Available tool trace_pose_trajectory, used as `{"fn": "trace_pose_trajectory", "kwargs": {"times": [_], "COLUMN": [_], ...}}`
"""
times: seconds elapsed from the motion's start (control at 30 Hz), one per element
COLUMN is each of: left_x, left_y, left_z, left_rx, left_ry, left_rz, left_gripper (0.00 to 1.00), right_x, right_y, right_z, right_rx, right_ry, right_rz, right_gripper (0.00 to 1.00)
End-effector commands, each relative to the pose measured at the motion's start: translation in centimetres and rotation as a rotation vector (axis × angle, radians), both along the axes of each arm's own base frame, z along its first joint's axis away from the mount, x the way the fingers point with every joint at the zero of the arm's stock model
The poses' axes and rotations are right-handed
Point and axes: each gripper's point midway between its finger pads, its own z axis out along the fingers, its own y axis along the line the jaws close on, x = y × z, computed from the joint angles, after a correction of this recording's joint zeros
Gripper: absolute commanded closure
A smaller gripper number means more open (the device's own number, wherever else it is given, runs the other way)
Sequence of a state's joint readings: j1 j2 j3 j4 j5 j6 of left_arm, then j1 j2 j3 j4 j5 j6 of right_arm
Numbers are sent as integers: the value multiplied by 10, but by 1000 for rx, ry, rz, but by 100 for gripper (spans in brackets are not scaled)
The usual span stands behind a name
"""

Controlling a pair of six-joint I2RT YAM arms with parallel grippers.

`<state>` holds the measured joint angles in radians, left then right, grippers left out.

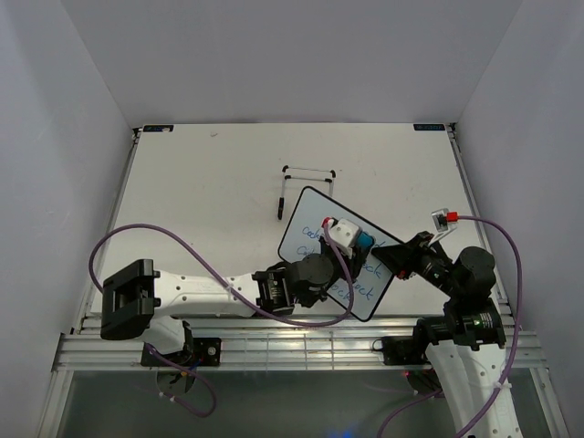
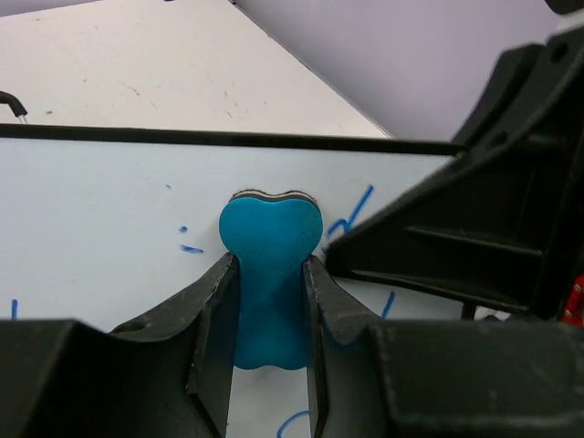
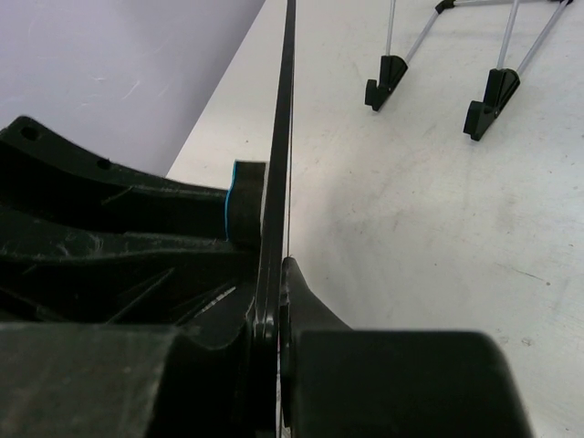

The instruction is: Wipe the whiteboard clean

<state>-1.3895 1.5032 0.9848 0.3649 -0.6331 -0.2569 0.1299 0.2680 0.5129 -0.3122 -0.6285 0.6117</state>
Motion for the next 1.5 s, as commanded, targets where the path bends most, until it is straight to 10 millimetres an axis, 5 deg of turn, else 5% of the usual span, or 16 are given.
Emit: {"fn": "trace_pose_trajectory", "kwargs": {"times": [0.0,0.37,0.7,0.83,1.1,1.23,1.47], "left_x": [39,93,63,54,49,46,-12], "left_y": [23,72,76,101,139,130,55], "left_z": [6,-6,-33,-63,-83,-76,-37], "left_rx": [-7,-15,-61,-42,-28,-41,-56], "left_ry": [25,49,135,171,157,140,31], "left_rz": [109,199,97,129,197,151,-78], "left_gripper": [86,87,89,89,89,91,92], "right_x": [-48,-60,-48,-48,-58,-60,-51], "right_y": [20,18,14,14,17,20,20], "right_z": [63,74,81,90,102,103,96], "right_rx": [66,49,57,58,76,111,136], "right_ry": [-188,-210,-246,-270,-281,-268,-243], "right_rz": [229,241,177,171,210,241,221], "right_gripper": [92,92,92,92,92,92,92]}}
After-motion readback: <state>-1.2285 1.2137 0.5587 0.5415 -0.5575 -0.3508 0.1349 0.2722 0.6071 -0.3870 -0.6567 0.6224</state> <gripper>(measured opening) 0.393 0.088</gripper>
